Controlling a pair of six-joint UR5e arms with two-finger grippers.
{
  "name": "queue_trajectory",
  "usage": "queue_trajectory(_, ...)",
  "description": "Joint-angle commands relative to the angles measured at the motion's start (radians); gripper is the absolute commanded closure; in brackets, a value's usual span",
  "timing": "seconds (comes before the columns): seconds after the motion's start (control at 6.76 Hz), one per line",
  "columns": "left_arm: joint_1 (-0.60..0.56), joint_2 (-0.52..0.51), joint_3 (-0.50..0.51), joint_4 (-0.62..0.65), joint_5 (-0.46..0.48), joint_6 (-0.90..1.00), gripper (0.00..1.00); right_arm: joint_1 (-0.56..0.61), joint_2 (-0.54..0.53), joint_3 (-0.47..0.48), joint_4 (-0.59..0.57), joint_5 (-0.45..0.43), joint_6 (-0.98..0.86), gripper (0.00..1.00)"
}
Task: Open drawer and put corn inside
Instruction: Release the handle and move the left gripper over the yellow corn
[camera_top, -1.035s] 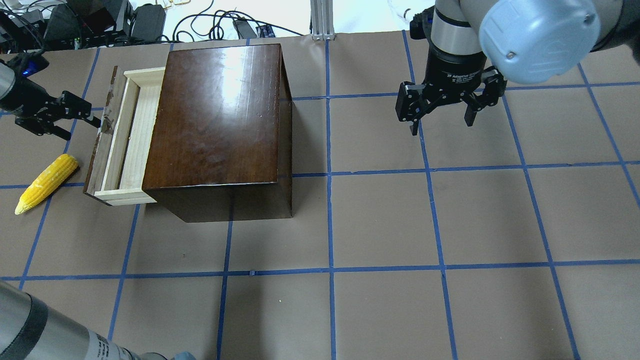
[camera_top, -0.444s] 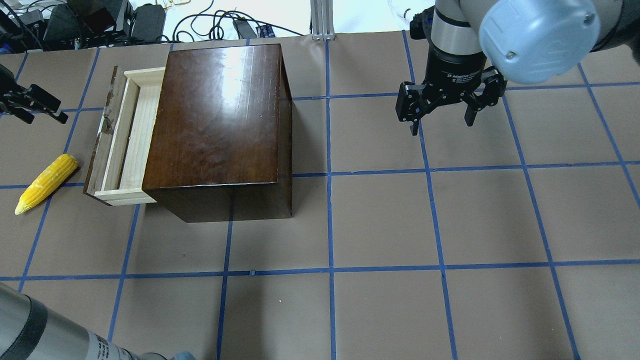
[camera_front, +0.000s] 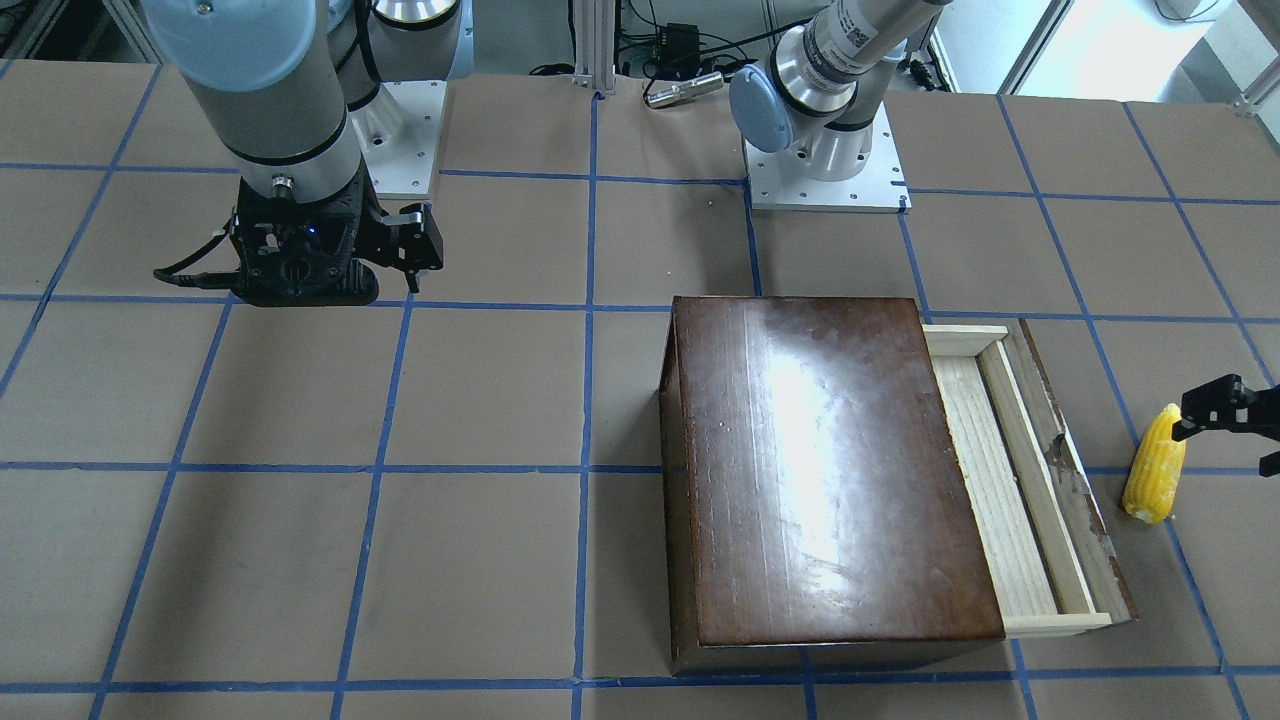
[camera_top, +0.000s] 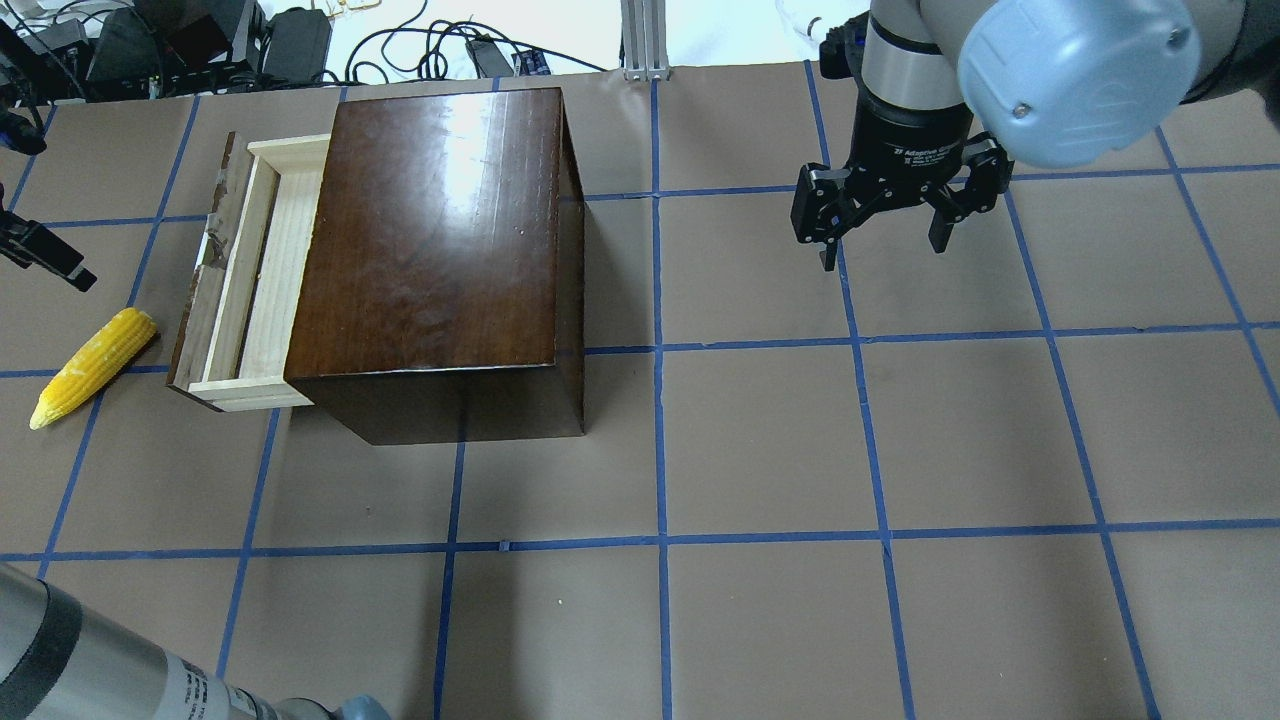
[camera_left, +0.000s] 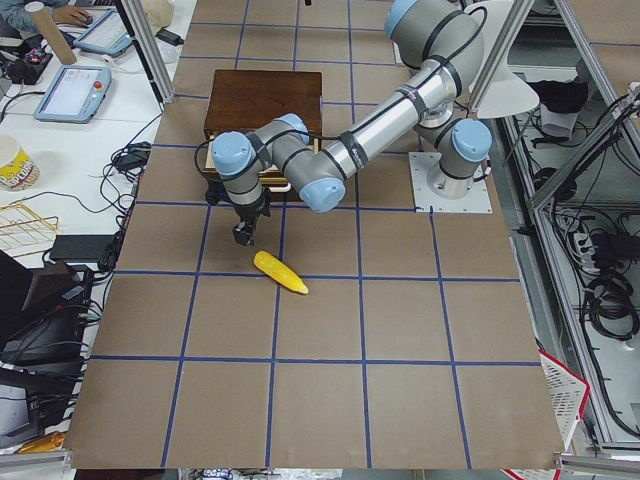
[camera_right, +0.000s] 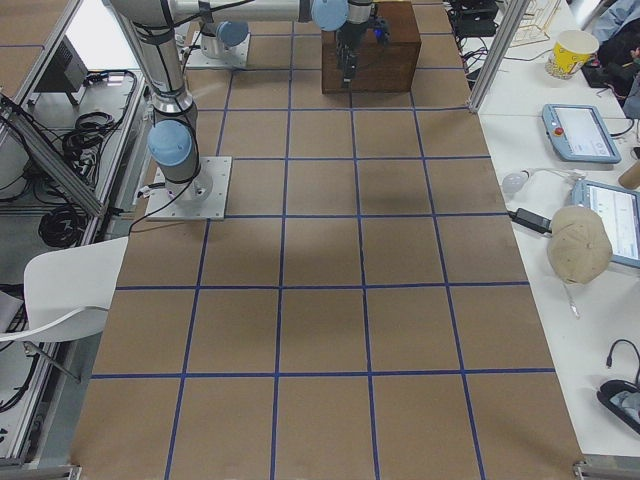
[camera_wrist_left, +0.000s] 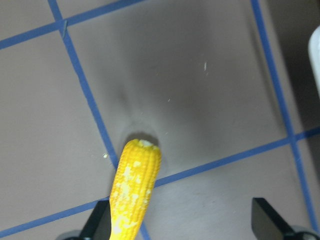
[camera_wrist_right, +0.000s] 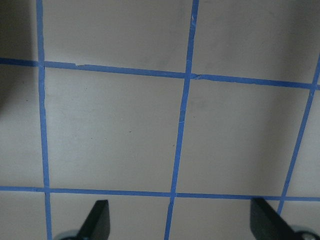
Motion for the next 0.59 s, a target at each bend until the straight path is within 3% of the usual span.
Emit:
queue_trajectory(0.0, 0.059, -0.003, -0.118, 0.156, 0.005, 0.203, 0.00, 0.000, 0.000, 0.000, 0.000, 0.001, 0.001, 0.00)
queue_trajectory(0.15, 0.086, -0.009, -0.197, 0.265, 0.005, 0.216, 0.00, 0.000, 0.000, 0.000, 0.000, -0.001, 0.001, 0.00)
queue_trajectory(0.44, 0.087, -0.027, -0.236, 0.315, 0.004, 0.256, 0.00, 0.000, 0.000, 0.000, 0.000, 0.001, 0.001, 0.00)
